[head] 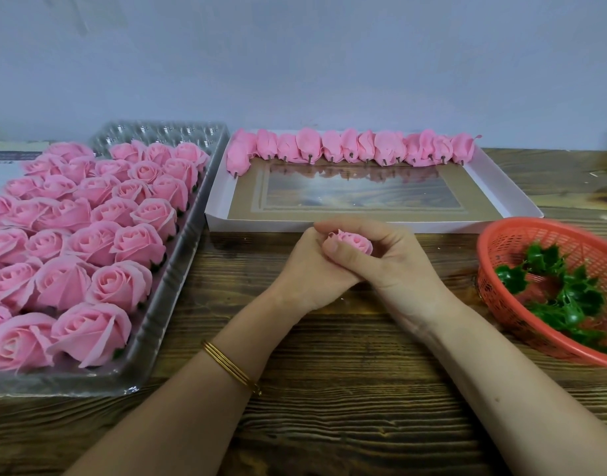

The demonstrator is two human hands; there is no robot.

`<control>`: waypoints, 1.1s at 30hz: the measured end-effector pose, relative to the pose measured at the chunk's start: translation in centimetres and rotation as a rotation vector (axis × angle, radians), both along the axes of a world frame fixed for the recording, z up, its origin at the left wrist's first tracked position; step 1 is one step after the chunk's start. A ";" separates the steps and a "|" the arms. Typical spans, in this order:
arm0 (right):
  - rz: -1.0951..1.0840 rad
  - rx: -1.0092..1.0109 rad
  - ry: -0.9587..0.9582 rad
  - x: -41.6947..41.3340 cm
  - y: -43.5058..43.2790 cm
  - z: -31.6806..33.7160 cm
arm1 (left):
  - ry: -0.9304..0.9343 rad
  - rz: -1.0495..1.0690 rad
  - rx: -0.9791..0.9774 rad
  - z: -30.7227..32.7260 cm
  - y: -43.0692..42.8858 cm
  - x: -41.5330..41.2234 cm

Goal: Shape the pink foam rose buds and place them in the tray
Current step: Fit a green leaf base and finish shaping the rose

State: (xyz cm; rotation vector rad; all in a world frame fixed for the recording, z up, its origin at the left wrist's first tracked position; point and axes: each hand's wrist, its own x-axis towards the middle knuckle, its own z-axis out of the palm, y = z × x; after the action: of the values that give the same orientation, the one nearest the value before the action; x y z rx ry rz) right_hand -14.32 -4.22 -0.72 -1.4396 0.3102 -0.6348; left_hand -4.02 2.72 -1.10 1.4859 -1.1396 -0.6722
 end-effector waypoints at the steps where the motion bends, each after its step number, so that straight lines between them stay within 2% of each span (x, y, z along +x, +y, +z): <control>1: 0.005 -0.010 0.002 0.0 0.1 0.0 | 0.005 0.000 0.003 0.0 0.0 0.0; 11: 0.042 -0.093 0.097 0.1 0.3 0.2 | 0.041 -0.025 -0.011 0.1 0.0 0.0; 17: 0.116 -0.122 0.217 -0.6 -0.4 0.8 | 0.129 -0.152 -0.016 0.4 0.4 0.1; 21: 0.166 0.223 0.030 -1.0 -1.3 1.4 | 0.208 -0.230 0.042 0.3 0.3 -0.3; 23: 0.189 0.317 -0.066 -1.0 -1.6 1.5 | 0.228 -0.286 0.078 0.4 0.3 -0.4; 27: 0.226 0.326 -0.125 -0.8 -1.5 1.5 | 0.295 -0.356 0.112 0.5 0.2 -0.5; 33: 0.277 0.271 -0.083 -0.8 -1.1 1.4 | 0.374 -0.441 0.156 0.2 0.2 -0.4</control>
State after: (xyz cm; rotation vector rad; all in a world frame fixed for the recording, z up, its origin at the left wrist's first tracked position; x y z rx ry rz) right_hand -15.07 -5.37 0.64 -1.1656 0.1221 -0.4084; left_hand -4.39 2.95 -0.90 1.1701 -1.1446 -1.3098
